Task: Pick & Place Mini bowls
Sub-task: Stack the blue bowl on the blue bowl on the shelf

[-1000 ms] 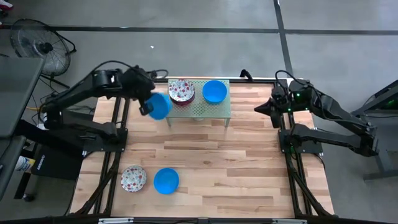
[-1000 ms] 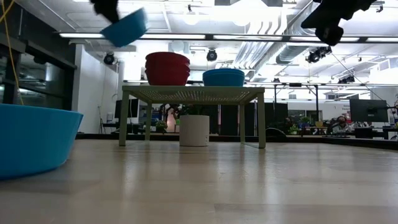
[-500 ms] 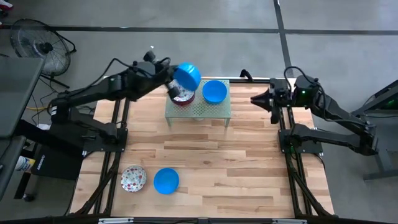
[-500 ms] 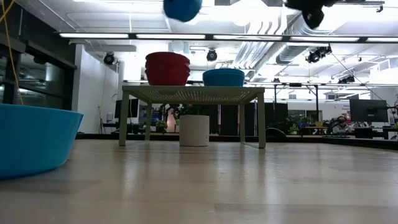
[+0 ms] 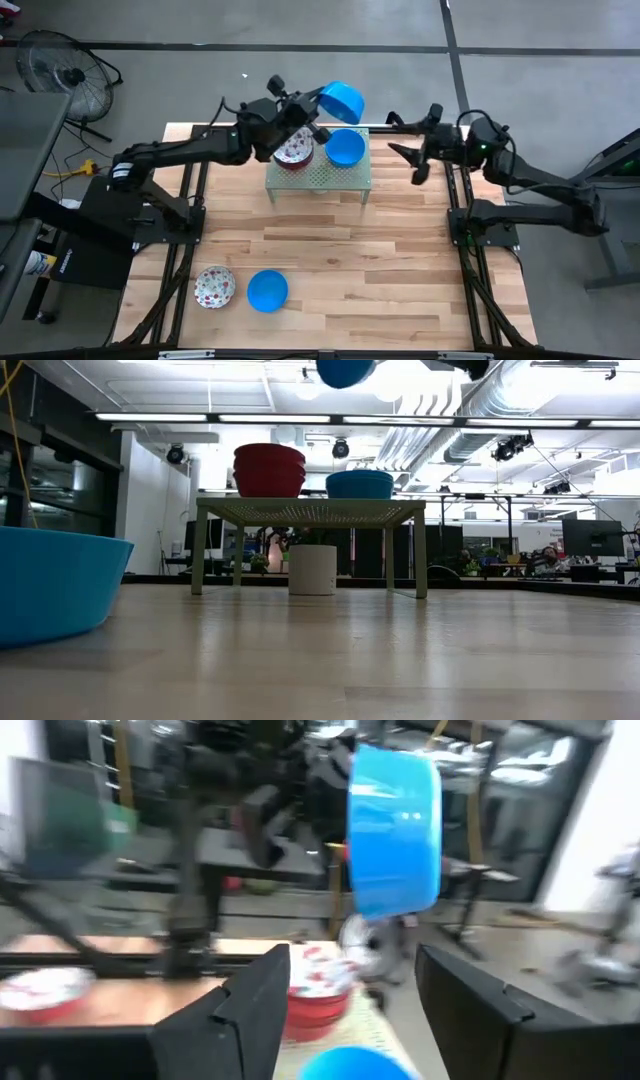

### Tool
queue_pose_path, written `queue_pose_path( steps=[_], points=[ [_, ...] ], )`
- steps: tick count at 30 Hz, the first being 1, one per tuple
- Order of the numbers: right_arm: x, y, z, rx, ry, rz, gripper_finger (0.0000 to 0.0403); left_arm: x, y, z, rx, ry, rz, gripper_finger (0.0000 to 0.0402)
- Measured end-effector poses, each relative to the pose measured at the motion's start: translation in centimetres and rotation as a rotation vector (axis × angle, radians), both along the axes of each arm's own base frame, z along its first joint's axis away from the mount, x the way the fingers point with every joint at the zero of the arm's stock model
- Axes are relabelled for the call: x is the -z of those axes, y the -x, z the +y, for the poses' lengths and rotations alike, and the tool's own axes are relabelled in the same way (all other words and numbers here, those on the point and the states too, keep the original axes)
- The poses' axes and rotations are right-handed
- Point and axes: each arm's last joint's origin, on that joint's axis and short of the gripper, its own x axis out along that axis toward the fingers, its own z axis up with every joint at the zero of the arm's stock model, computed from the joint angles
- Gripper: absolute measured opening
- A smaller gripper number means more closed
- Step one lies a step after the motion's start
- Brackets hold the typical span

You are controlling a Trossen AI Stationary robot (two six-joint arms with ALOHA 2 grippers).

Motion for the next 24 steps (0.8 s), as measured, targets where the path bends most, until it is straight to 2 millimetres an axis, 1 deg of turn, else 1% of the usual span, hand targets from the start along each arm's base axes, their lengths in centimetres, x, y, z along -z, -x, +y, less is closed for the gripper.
queue_pose_path(
  steps=[6, 8, 11, 13, 18, 24],
  points=[
    [0.4, -2.6, 0.0, 0.143, 0.117, 0.012, 0.0211, -0.2, -0.4, 0.1, -0.008, -0.046, -0.028, 0.0000],
    [0.6, -3.5, 0.1, 0.175, 0.162, 0.016, 0.0211, 0.0, -1.1, 0.3, -0.029, -0.066, -0.041, 0.0000],
    [0.7, -4.8, 0.4, 0.193, 0.223, 0.002, 0.0211, 0.8, -1.9, 0.4, -0.030, -0.097, -0.006, 0.0000],
    [0.8, -5.5, 0.4, 0.238, 0.254, -0.012, 0.0211, 0.6, -2.2, 0.4, -0.027, -0.110, -0.047, 0.0000],
    [0.5, -6.2, 0.2, 0.386, 0.278, -0.077, 0.0211, 0.9, -2.5, 0.4, -0.001, -0.116, -0.034, 0.0000],
    [0.6, -6.7, 0.1, 0.385, 0.285, -0.091, 0.0211, 1.1, -2.7, 0.4, 0.018, -0.121, -0.031, 0.0000]
  ],
)
